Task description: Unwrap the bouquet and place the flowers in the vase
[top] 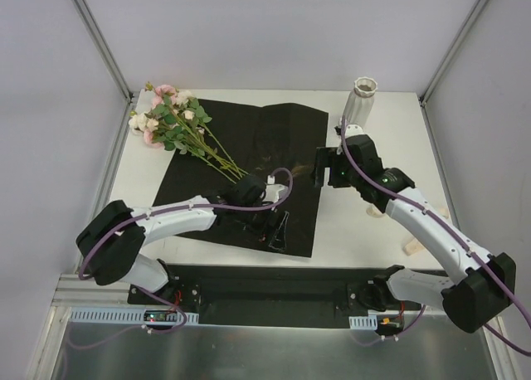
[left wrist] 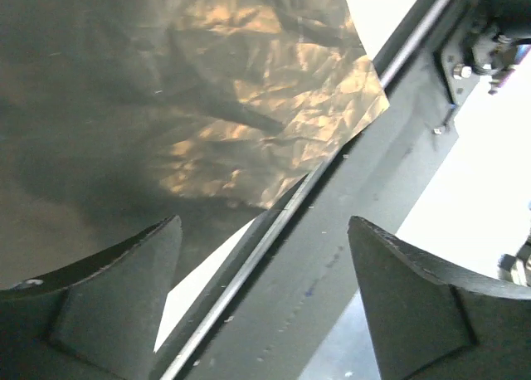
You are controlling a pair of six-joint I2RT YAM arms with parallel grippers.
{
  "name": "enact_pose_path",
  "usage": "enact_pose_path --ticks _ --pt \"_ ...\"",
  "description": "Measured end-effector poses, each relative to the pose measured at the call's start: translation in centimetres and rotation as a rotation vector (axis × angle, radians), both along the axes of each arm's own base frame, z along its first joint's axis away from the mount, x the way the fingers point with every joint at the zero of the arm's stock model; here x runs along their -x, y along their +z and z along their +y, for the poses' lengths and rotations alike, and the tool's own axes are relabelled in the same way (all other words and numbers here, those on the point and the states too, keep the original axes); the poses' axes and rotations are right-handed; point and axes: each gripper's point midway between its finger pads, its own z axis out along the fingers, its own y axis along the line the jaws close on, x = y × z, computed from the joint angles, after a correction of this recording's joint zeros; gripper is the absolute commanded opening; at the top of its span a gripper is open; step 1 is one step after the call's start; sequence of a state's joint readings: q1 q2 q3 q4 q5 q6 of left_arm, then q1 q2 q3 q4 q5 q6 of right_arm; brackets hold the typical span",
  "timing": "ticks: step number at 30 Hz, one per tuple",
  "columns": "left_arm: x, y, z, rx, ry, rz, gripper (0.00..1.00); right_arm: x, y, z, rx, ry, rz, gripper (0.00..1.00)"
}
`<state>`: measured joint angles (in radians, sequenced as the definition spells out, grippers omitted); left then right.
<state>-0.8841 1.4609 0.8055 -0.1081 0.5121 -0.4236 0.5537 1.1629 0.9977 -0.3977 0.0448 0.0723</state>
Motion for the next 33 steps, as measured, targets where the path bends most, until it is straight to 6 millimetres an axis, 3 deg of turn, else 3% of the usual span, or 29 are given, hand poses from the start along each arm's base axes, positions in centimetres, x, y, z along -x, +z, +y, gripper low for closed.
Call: enact_pose_path --ticks 2,4,5,6,8,10,14,16,20,23,28,33 --pt "-0.2 -0.3 0.6 -0.014 0.027 -0.021 0.70 -0.2 -0.6 -1.6 0.055 -0.078 0.008 0.82" --pt "-1.0 0.9 1.6 0.005 0.071 -0.056 0.68 -0.3 -1.3 -2.9 0.124 -0.137 0.024 0.77" --pt "-1.8 2.1 2.0 0.034 0.101 -0.082 0.70 -0.4 -1.4 -3.2 0.149 -0.152 0.027 0.76" --pt "-2.8 3.7 2.6 0.073 0.141 -0.113 0.78 -0.4 -1.7 -3.2 0.178 -0.155 0.033 0.74" --pt "-5.4 6.6 4.2 0.135 0.244 -0.172 0.87 -0.3 -2.4 -2.3 0.220 -0.127 0.045 0.70" --pt "-8.0 9.1 6.5 0.176 0.372 -0.214 0.88 0.2 -3.2 -0.6 0.244 -0.060 0.064 0.59" --pt "-12.6 11.7 11.7 0.200 0.627 -0.196 0.81 1.5 -4.9 3.0 0.284 0.081 0.114 0.29" --pt "-14.2 12.0 13.8 0.207 0.729 -0.141 0.74 1.9 -6.0 5.0 0.308 0.136 0.147 0.18" --pt "-18.1 12.0 17.0 0.202 0.914 -0.026 0.74 2.9 -8.7 7.1 0.369 0.208 0.226 0.06" --pt "-20.8 12.1 17.6 0.195 0.998 0.054 0.74 4.4 -11.0 7.2 0.427 0.243 0.301 0.01" --pt "-27.2 11.9 17.6 0.201 1.069 0.142 0.68 6.3 -12.5 7.1 0.472 0.285 0.359 0.01" --pt "-33.2 7.7 17.9 0.147 1.162 0.250 0.63 7.7 -13.0 7.2 0.484 0.322 0.374 0.01"
